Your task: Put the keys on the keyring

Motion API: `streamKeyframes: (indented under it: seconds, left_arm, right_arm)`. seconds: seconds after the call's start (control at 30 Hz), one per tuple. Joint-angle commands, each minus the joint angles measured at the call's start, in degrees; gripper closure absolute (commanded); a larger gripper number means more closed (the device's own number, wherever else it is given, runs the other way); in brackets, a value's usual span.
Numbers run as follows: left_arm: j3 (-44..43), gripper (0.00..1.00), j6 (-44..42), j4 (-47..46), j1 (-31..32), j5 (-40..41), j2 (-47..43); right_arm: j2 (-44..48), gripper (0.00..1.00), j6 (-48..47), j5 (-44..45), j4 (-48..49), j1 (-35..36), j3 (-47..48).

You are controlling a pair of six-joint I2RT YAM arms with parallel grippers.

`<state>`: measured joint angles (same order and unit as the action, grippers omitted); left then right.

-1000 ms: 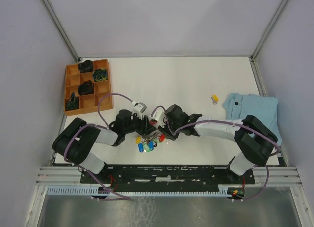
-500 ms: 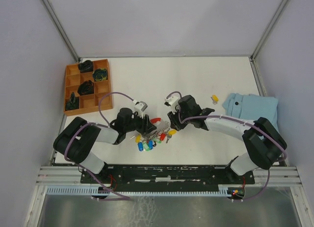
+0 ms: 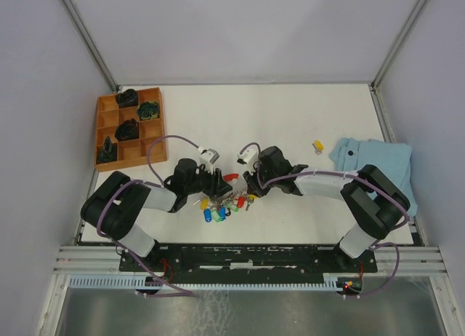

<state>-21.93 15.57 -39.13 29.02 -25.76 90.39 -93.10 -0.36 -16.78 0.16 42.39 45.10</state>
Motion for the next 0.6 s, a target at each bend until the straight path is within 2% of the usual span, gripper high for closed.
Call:
streamKeyframes:
  seconds: [0.0,0.17,0.27,0.43,0.57]
  left_arm:
    - [-1.2,0.48,-1.8,0.6,0.2,-0.3,1.2]
    - [-1.3,0.49,-1.8,0.6,0.2,-0.8,1.4]
    - [-1.3,0.49,-1.9,0.6,0.3,-1.1,1.5]
    - [-1.4,0.49,-2.0,0.6,0.3,-1.2,1.5]
    - [-1.4,0.49,-2.0,0.7,0.3,-1.3,1.7]
  right_arm:
    - [-1.2,0.69,-2.0,0.8,5.4,0.6,0.1]
    - [-2.1,0.71,-2.8,1.5,5.9,0.7,0.3]
    - [-1.9,0.78,-3.6,2.8,5.6,0.8,0.2]
    - [-0.4,0.97,-4.0,5.9,6.9,0.7,-0.4]
    - [1.4,0.99,-4.4,5.7,7.7,0.7,-0.5]
